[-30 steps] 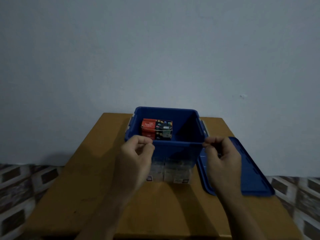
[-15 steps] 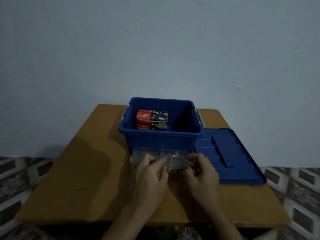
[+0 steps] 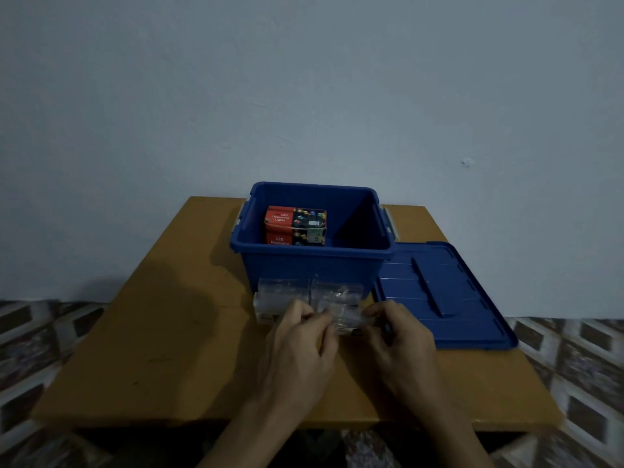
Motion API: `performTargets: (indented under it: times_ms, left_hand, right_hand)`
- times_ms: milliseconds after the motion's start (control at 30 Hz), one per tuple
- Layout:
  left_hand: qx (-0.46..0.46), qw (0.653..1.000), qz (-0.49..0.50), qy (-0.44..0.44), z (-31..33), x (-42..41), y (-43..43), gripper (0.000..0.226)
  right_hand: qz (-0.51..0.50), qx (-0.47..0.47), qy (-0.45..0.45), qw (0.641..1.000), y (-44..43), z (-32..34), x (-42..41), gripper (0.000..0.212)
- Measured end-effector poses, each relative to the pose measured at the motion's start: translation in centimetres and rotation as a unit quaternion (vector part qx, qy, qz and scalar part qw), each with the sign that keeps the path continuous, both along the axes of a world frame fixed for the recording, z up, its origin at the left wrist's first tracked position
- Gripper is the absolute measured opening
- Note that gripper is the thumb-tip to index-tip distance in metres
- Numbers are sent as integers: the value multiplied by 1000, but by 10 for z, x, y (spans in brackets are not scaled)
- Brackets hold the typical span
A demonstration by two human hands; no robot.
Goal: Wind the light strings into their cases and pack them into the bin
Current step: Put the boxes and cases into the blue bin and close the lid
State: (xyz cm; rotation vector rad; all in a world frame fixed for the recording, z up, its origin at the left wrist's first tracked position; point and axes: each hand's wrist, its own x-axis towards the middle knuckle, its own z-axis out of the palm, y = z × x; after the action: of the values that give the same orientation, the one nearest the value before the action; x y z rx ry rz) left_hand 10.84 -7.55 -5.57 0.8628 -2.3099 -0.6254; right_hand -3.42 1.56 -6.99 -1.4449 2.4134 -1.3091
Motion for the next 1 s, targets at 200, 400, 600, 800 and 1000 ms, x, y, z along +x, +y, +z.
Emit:
performTargets:
  times_ms: [200,400,600,800,1000]
  left_hand:
    - [53,998,-9,33,-5,17,5,27]
    - [58,996,46,53,-7,48,-10,22]
    - [105,987,67,97,-10,67,-25,21]
    - [218,961,101,140,-17,61,-33,58]
    - [250,961,74,90,-14,61,-36,55]
  right_hand:
    - [31,14,-29,999,8,0,7,28]
    - [83,22,-55,995,-11,1,33,25]
    - [86,51,-105,989,-33,7,57,34]
    - [30,52,-141,988,-42,2,61,41]
    - [29,101,-133,986,-43,1,60,39]
